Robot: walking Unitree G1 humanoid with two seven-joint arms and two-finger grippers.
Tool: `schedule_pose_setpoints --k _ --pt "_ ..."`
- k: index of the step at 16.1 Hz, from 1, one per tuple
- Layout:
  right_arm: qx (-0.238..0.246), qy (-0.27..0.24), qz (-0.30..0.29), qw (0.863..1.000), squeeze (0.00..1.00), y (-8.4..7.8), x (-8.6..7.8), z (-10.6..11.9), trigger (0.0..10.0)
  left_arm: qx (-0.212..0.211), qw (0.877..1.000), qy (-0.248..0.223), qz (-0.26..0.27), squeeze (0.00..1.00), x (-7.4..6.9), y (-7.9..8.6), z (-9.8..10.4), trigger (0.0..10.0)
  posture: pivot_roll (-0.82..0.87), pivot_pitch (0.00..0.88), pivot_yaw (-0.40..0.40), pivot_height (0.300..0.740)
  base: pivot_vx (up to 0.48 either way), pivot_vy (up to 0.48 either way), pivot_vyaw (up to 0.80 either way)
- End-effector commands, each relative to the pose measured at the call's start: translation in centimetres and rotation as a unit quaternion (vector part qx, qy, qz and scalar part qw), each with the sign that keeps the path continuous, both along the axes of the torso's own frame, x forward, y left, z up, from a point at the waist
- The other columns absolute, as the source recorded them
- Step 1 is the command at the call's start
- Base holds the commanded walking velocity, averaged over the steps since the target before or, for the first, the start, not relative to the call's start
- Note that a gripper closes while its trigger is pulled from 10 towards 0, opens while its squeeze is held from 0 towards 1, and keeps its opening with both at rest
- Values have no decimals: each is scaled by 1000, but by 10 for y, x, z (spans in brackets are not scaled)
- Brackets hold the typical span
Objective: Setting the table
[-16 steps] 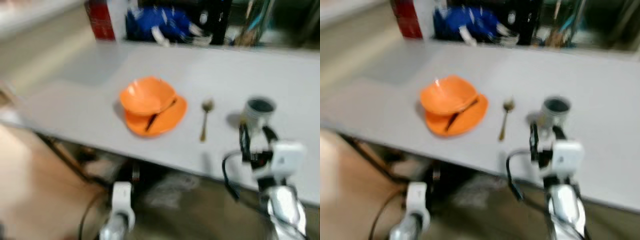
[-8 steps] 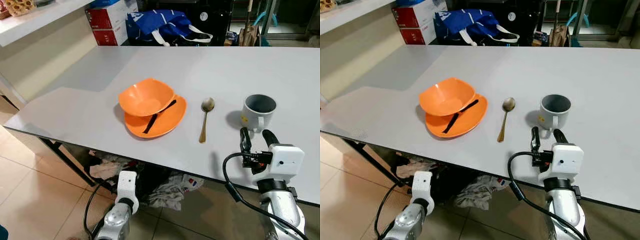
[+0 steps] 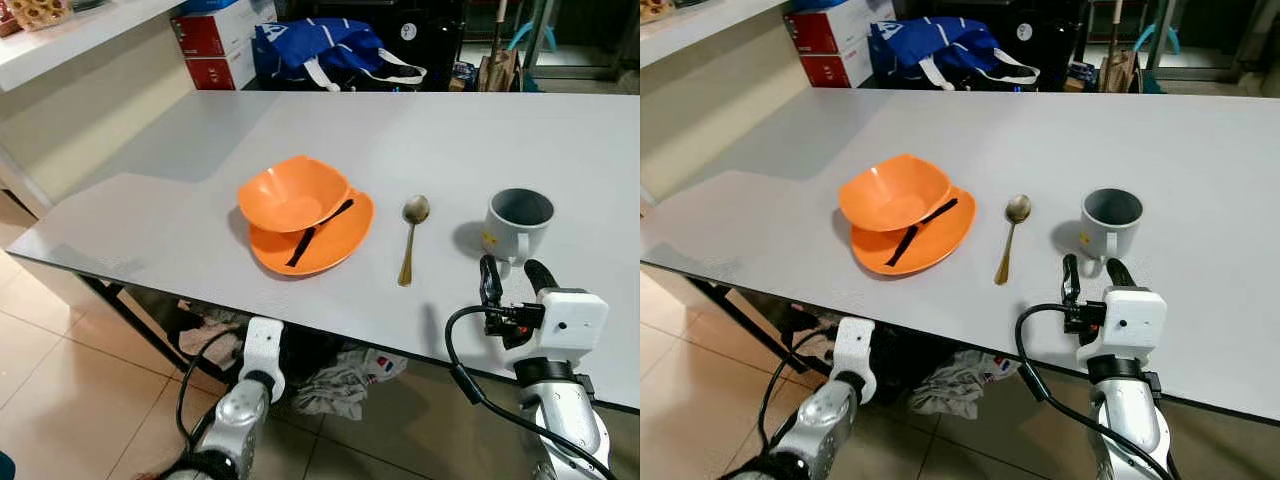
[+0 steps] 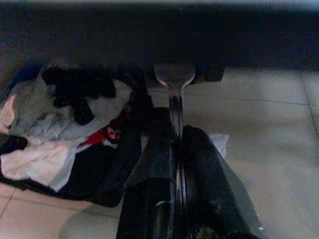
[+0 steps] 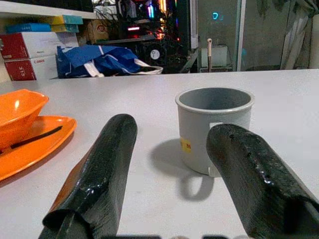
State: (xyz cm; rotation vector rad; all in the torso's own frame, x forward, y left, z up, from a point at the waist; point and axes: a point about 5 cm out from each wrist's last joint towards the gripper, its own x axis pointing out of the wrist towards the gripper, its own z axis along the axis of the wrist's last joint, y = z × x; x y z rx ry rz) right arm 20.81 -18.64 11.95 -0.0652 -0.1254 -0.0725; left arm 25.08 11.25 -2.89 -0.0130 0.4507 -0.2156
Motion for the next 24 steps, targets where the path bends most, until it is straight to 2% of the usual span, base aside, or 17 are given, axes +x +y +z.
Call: schedule_pose_setpoints --k 1,10,16,24 --pt "-1 0 6 1000 0 3 0 -2 10000 52 984 -112 -126 0 80 -28 79 10000 -161 0 186 740 0 0 0" --pt "-3 3 11 1000 0 4 1 -4 10000 51 984 -107 -136 0 78 -30 77 10000 -159 0 188 740 0 0 0" --pt "-3 10 10 1000 0 4 -2 -8 10000 33 979 -116 -164 0 70 -33 73 10000 -159 0 191 740 -44 0 0" --pt "-2 14 9 1000 0 4 -3 -10 10000 26 978 -121 -166 0 72 -34 76 10000 -161 0 191 740 -66 0 0"
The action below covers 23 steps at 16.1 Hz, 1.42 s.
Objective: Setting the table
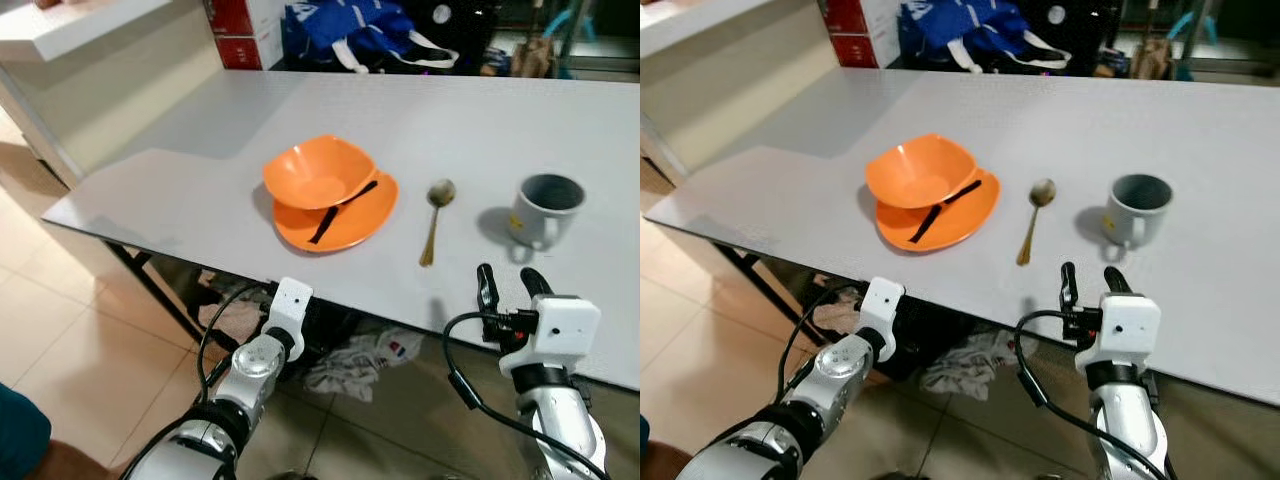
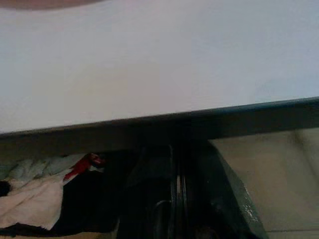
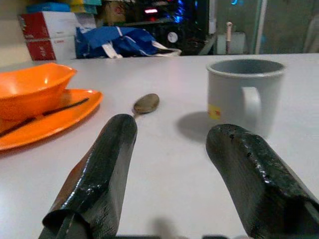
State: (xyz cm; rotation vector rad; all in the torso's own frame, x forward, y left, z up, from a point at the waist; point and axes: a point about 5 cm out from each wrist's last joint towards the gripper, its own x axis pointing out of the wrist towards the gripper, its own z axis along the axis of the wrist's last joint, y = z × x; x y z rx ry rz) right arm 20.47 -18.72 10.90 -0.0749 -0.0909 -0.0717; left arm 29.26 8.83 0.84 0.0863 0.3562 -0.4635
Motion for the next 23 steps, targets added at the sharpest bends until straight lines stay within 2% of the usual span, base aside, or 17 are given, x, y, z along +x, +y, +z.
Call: schedule_pose_setpoints --k 1,6,17,19,21,23 --pt "2 -3 9 1000 0 5 0 0 10000 4 997 -70 -38 0 30 -10 39 10000 -162 0 190 740 -326 0 0" --pt "1 -3 8 1000 0 4 0 0 10000 7 997 -62 -41 0 30 -12 38 10000 -163 0 188 740 -397 0 0" --pt "-1 -4 8 1000 0 3 1 0 10000 2 997 -65 -36 0 33 -12 40 10000 -165 0 189 740 0 0 0" --pt "0 -2 8 1000 0 3 2 -2 10000 2 999 -47 -24 0 33 -11 37 10000 -167 0 191 740 0 0 0" --pt "-3 18 1 1000 0 -2 9 -17 10000 4 1000 -7 28 0 33 0 28 10000 -163 0 191 740 0 0 0" --pt "-3 22 3 1000 0 -4 13 -19 10000 11 1000 -8 28 0 33 2 27 10000 -157 0 188 740 0 0 0"
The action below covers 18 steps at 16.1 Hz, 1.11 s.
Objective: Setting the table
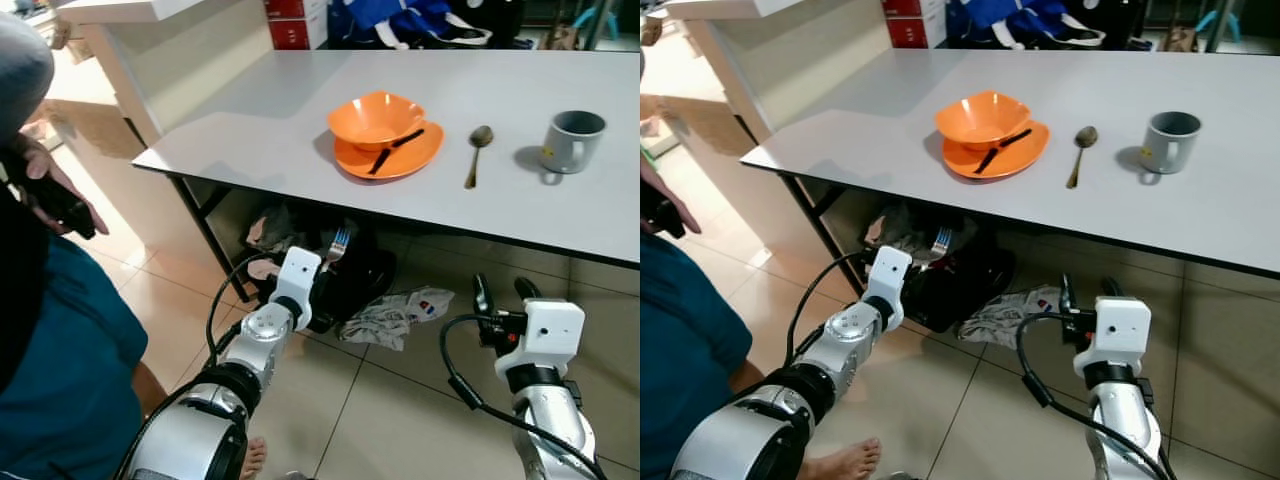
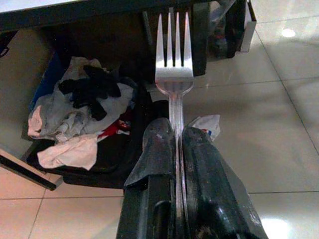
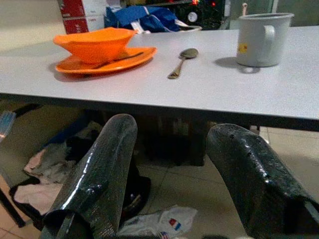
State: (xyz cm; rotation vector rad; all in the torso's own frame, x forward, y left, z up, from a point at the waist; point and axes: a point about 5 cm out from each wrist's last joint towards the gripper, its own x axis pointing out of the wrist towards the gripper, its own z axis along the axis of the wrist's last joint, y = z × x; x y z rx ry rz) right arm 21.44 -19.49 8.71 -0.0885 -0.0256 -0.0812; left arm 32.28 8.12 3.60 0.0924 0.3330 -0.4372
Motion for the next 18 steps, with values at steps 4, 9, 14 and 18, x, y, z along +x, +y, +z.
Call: schedule_pose_setpoints --k 4,9,14,18 --pt "11 7 8 1000 0 -1 13 -11 10000 20 999 31 37 0 -3 17 -11 10000 -147 0 183 740 0 0 0" --pt "27 112 68 991 0 12 31 -61 10000 47 986 133 89 0 -27 35 -44 10000 -140 0 173 740 0 0 0" --pt "63 269 69 959 0 7 20 -119 10000 98 960 250 81 0 -68 39 -82 10000 -118 0 153 740 0 0 0" --pt "55 334 62 939 0 0 4 -139 10000 114 943 306 65 0 -87 40 -95 10000 -121 0 154 740 0 0 0"
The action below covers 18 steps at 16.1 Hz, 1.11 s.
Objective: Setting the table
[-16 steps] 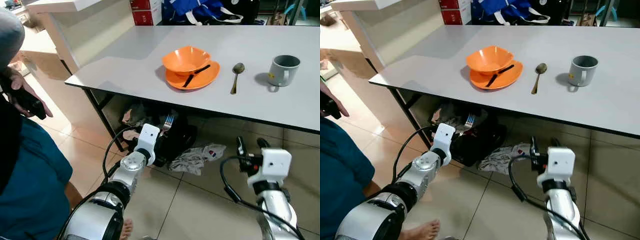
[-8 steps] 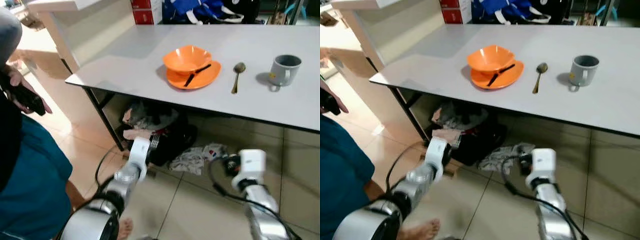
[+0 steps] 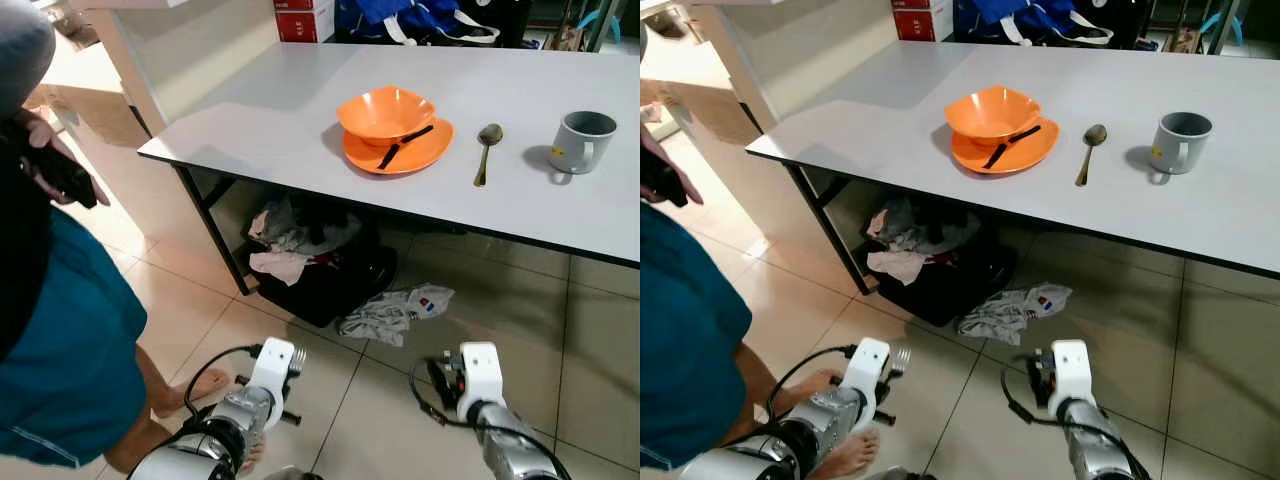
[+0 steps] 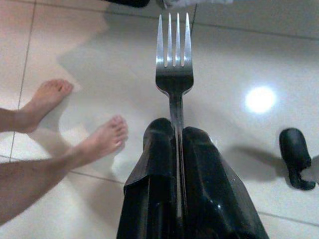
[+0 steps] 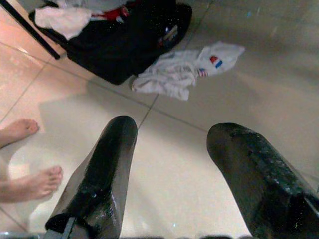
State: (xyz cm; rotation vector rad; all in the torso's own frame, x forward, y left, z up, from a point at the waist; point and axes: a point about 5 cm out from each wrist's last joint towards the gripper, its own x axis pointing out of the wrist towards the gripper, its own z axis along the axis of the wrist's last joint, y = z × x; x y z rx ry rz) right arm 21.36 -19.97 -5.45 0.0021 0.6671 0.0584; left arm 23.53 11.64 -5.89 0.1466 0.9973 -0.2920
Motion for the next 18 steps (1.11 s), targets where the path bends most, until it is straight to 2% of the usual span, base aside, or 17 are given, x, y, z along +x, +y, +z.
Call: schedule_pose_setpoints --k 1,5,7,9,10,13,15,17,18 --pt "9 -9 1 1000 0 5 4 1 10000 5 1000 2 -1 0 0 4 0 10000 -117 0 152 740 0 0 0" --pt "14 3 -3 1000 0 4 -2 -4 10000 2 1000 -3 16 0 3 2 2 10000 -107 0 144 740 0 0 0" --pt "13 5 -5 1000 0 1 -4 -4 10000 -10 1000 -13 22 0 10 -2 7 10000 -100 0 129 740 0 0 0" --pt "9 6 -4 1000 0 -2 -6 -5 10000 -2 999 -27 35 0 17 3 11 10000 -95 0 112 740 0 0 0" --pt "7 9 -1 1000 0 -2 -8 -6 10000 2 999 -25 41 0 17 5 11 10000 -94 0 109 740 0 0 0" --pt "3 12 -3 1000 0 -5 -11 -7 10000 0 999 -11 36 0 2 13 1 10000 -103 0 116 740 0 0 0" --pt "2 14 -13 1000 0 -9 -13 -8 10000 -4 1000 -11 29 0 1 9 0 10000 -108 0 120 740 0 0 0" --pt "2 15 -18 1000 0 -12 -13 -8 10000 -5 999 -17 30 0 10 5 6 10000 -113 0 118 740 0 0 0" --pt "2 17 -17 1000 0 -13 -14 -8 10000 -12 999 -17 40 0 6 6 3 10000 -115 0 117 740 0 0 0"
